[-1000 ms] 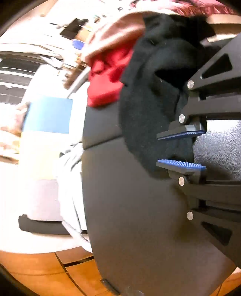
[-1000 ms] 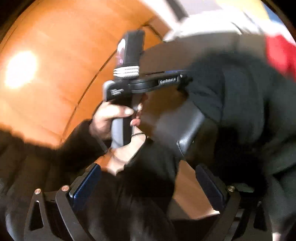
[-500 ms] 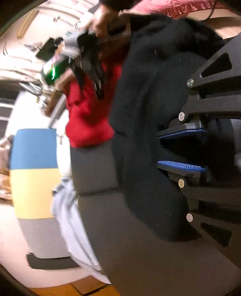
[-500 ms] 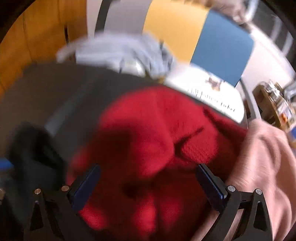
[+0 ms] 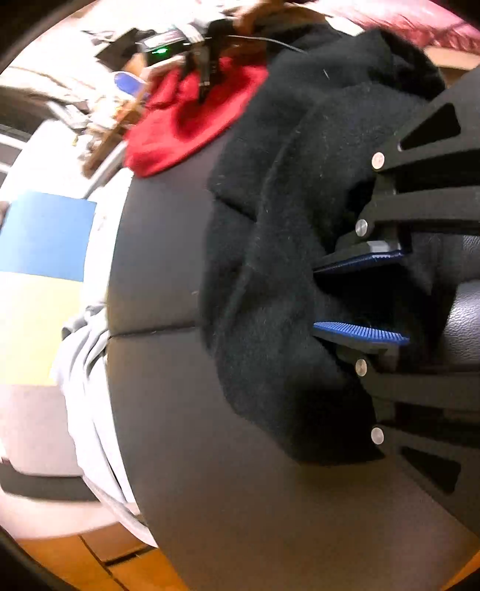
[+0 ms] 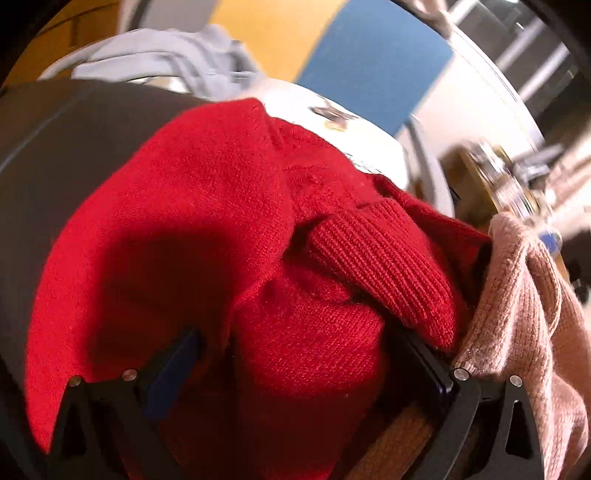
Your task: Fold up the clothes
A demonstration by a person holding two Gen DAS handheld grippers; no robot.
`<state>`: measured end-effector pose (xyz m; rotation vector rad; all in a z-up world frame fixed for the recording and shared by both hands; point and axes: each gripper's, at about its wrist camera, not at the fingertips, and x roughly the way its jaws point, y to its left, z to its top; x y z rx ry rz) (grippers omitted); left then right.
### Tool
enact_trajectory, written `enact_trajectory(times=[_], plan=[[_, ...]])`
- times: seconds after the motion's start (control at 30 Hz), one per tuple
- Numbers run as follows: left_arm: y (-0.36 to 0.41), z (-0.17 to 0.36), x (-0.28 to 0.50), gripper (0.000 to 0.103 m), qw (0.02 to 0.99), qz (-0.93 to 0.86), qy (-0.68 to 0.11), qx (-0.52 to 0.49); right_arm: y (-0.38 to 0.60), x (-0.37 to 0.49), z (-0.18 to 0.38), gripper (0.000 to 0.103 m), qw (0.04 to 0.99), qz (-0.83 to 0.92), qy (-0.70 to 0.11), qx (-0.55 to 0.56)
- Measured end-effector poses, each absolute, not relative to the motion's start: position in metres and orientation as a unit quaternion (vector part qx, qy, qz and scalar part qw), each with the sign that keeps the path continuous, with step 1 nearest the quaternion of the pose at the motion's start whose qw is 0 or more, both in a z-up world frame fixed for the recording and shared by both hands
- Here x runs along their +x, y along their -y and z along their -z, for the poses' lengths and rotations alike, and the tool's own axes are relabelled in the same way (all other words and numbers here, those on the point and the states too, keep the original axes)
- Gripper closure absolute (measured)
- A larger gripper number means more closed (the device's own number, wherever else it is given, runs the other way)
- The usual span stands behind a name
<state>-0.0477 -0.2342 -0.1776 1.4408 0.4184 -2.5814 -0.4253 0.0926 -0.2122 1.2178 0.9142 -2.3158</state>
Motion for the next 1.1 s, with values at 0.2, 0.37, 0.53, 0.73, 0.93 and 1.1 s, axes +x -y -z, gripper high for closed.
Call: enact_trajectory(times=[0.2,0.37,0.53,0.73,0.93,1.1], plan=[[0.226,0.163,-0.019,0.069,0.002,0.872,-0.181,0.455,-0.113,-0.373,0.146,0.0,0.268,0.851,-0.164,0.422],[0.206,0.168,0.001,0.064,-0.072,0.859,-0.221,0.456,-0.151,-0.286,0.128,0.0,0.344,0.829,0.005,0.442],[0.19,0.182,-0.003,0.06,-0.096,0.842,-0.251,0.467,-0.182,-0.188,0.156,0.0,0.375,0.782,0.132,0.481],[0.169,0.202,-0.025,0.061,-0.112,0.819,-0.252,0.503,-0.164,-0.172,0.193,0.0,0.406,0.751,0.238,0.464],[0.176,0.193,-0.006,0.089,-0.172,0.825,-0.271,0.465,-0.123,-0.162,0.222,0.0,0.452,0.678,0.282,0.506],[0.224,0.155,0.039,0.09,-0.231,0.827,-0.349,0.376,-0.116,-0.157,0.202,0.0,0.499,0.651,0.327,0.47]])
